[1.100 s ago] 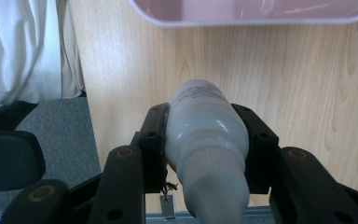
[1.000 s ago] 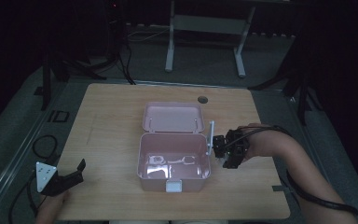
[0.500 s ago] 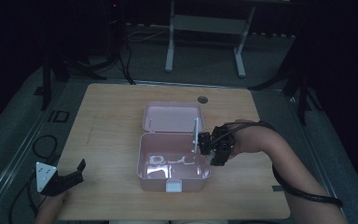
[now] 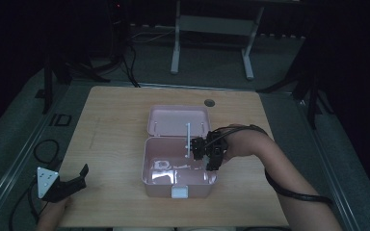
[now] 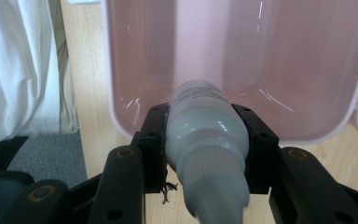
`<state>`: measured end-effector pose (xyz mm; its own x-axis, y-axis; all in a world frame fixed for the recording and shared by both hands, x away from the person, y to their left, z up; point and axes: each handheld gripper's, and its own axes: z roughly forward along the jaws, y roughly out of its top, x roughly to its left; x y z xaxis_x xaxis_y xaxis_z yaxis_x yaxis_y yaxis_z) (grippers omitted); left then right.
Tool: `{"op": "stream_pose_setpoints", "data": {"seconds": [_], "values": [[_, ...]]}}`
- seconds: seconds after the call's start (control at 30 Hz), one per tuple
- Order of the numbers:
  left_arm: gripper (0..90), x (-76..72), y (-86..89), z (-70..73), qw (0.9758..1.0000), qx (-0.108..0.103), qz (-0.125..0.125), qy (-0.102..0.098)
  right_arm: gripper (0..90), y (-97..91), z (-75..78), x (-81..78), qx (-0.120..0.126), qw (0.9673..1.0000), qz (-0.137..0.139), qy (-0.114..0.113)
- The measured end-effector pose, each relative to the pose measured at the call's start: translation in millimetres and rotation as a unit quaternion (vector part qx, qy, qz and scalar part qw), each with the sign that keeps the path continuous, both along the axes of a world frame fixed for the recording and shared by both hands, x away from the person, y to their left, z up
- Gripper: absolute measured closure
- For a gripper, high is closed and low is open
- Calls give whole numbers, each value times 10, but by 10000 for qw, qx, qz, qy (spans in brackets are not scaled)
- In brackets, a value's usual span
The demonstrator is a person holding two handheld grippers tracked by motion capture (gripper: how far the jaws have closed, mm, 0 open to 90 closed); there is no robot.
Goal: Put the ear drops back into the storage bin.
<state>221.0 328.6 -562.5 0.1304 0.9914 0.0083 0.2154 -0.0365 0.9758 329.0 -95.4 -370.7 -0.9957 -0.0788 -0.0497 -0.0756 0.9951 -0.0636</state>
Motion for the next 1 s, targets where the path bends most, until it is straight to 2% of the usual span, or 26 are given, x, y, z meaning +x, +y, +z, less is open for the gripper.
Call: {"op": "stream_pose_setpoints", "data": {"seconds": [0.43, 0.57, 1.0], "values": [[4, 1, -2, -1, 10000, -8, -4, -6, 596, 107, -332, 114, -42, 10000, -42, 44], [4, 1, -1, -1, 10000, 4, -5, -2, 596, 138, -414, 131, 34, 10000, -46, 67], [4, 3, -1, 0, 10000, 1, -7, 7, 596, 239, -766, 150, -85, 9996, 184, 173]]}}
